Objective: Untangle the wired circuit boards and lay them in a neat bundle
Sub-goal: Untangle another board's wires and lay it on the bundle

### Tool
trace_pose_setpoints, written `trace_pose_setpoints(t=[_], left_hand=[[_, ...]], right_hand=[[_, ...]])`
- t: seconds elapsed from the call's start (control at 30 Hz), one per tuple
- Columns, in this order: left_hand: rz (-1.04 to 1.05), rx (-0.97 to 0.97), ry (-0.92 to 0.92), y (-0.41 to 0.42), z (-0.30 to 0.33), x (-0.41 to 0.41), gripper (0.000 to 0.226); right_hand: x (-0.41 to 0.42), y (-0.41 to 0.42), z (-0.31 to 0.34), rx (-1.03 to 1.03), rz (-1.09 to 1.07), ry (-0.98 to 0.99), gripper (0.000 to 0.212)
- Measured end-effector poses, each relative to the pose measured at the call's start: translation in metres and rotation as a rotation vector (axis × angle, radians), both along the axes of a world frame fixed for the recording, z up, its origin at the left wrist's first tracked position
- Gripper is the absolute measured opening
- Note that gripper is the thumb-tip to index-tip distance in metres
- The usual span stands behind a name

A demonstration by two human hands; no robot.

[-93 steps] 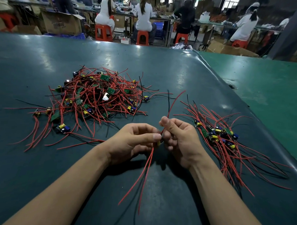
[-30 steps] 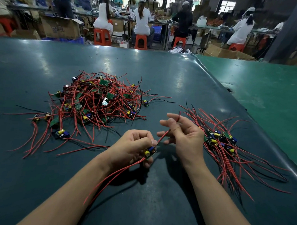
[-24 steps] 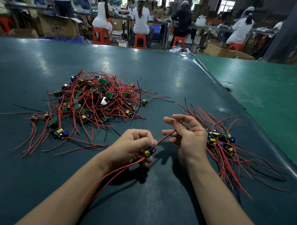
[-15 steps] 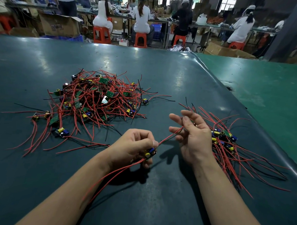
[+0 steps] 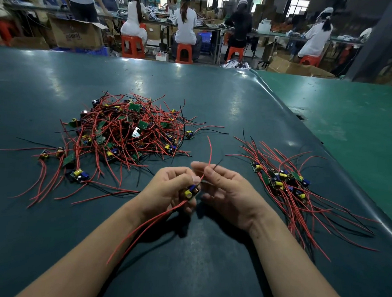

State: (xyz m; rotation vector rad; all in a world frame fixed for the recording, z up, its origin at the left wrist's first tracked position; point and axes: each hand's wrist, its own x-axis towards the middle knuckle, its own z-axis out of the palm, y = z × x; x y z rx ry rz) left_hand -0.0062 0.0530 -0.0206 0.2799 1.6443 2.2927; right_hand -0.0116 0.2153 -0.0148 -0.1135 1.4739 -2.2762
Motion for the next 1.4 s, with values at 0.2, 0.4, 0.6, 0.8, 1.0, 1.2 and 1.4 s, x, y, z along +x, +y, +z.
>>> trace_pose_setpoints(t=[0.2,0.4,0.6,0.8,1.0,1.2,1.4], left_hand=[[-0.034,-0.024,-0.008,-0.001,-0.001,-0.002,0.021],[-0.103,-0.042,0.028,-0.003,-0.003,-0.002,0.022],[-0.105,-0.079,0.034,-0.002,0.001,0.001,0.023],[-0.123,-0.120,0.055,0.001,0.001,0.005,0.022],[-0.111,-0.134,0.039,0.000,0.002,0.006,0.021],[-0.124,-0.200,0.069,0.001,0.005,0.008,0.019],[-0.083,-0.119,0.009,0.000,0.009,0.007,0.017]], right_hand=[[-0.003,-0.001,-0.002,-0.111,-0.185,0.099,0.015],[-0.010,-0.001,-0.001,-0.118,-0.474,0.143,0.015],[-0.010,-0.001,-0.007,0.299,-0.744,0.487,0.007],[-0.012,-0.001,-0.009,0.302,-0.854,0.480,0.020],[-0.013,0.001,-0.012,0.283,-0.836,0.450,0.011],[-0.013,0.003,-0.012,0.270,-0.845,0.454,0.014],[-0.011,0.001,-0.012,0.327,-0.842,0.547,0.011]])
